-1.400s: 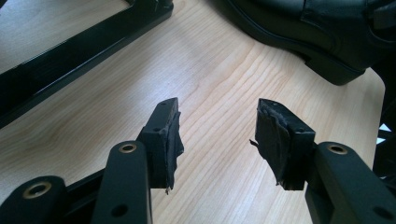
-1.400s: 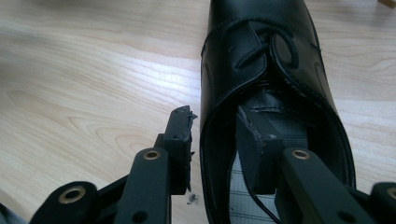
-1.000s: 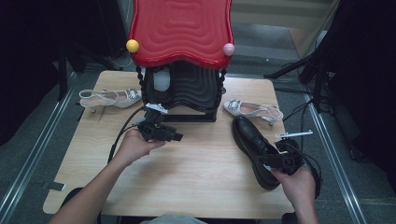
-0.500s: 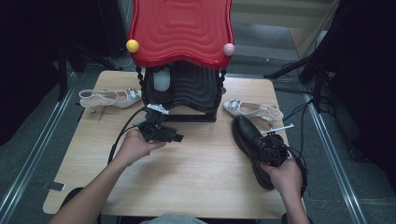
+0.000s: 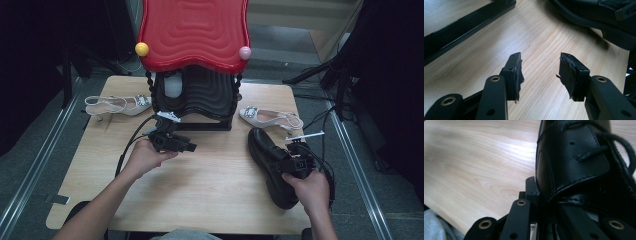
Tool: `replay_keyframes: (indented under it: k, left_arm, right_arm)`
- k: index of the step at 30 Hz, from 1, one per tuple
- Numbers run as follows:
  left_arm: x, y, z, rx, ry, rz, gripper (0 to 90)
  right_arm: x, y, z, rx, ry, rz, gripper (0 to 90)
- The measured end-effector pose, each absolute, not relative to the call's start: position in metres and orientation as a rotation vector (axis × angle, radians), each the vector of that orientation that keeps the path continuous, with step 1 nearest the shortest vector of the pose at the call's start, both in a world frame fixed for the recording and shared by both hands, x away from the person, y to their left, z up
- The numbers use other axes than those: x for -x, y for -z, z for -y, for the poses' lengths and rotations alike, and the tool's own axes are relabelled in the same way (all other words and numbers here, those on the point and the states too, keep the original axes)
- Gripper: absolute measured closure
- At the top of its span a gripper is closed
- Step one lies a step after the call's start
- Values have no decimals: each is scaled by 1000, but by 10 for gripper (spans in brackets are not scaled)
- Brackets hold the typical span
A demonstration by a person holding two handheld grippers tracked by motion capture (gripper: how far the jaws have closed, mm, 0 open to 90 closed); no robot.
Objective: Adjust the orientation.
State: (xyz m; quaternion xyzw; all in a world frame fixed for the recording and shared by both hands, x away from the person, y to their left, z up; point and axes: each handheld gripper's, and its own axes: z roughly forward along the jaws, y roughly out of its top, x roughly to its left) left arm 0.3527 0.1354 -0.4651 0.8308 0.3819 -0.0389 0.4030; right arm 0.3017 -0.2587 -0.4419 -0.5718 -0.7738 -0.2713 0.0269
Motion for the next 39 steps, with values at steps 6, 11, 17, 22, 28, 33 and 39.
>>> replay_keyframes:
  k: [6,11,17,22,28,33,39]
  left_arm:
    - [-351,464,-136,-2091,101,-962,567]
    - [-348,464,-139,-2075,107,-963,614]
    - [-343,465,-141,-2071,106,-968,634]
    - [-340,467,-143,-2065,100,-982,646]
    - [-335,471,-144,-2057,85,-989,669]
    - [-330,480,-142,-2057,57,-1005,714]
    - [-327,487,-136,-2064,35,-1001,780]
  right_arm:
    - [-294,434,234,1640,860,2422,859]
    - [-292,432,207,1538,860,2464,857]
    - [-296,433,176,1432,848,2505,857]
    - [-301,435,152,1373,842,2532,856]
    - [-303,442,131,1326,825,2564,854]
    - [-297,453,117,1309,791,2602,847]
    - [-289,466,105,1273,768,2631,825]
